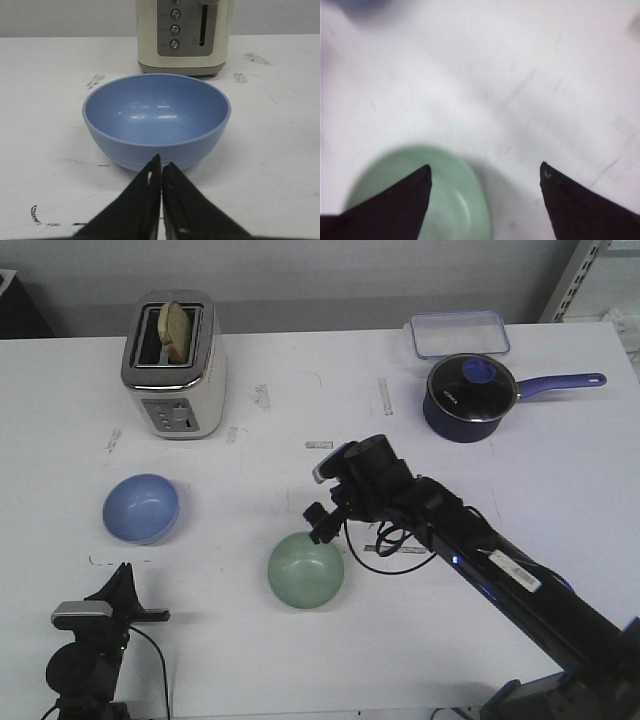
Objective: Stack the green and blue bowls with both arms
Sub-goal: 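Release the green bowl and retract the right gripper to rest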
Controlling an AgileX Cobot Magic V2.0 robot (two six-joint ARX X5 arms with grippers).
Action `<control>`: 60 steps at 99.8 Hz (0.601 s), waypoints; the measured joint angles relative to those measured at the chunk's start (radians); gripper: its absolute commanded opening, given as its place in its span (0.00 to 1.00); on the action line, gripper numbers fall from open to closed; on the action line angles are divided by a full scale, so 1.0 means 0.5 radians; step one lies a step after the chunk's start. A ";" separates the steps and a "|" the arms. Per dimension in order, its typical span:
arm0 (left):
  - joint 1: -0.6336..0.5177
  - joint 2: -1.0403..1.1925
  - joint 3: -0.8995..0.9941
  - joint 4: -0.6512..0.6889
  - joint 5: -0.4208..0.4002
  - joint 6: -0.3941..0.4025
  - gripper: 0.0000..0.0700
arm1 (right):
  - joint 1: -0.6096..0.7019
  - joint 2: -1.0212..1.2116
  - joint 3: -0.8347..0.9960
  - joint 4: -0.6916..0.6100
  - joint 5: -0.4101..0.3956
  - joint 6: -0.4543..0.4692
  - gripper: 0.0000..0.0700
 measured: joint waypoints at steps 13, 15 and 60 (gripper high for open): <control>0.000 0.000 0.000 0.000 0.000 0.000 0.00 | -0.144 -0.213 0.035 0.029 0.158 -0.003 0.00; 0.000 0.000 0.000 -0.001 0.000 0.000 0.00 | -0.172 -0.241 0.036 0.018 0.179 -0.005 0.00; 0.000 0.000 0.000 0.000 0.001 0.000 0.00 | -0.956 -0.957 -0.441 -0.047 0.391 -0.108 0.00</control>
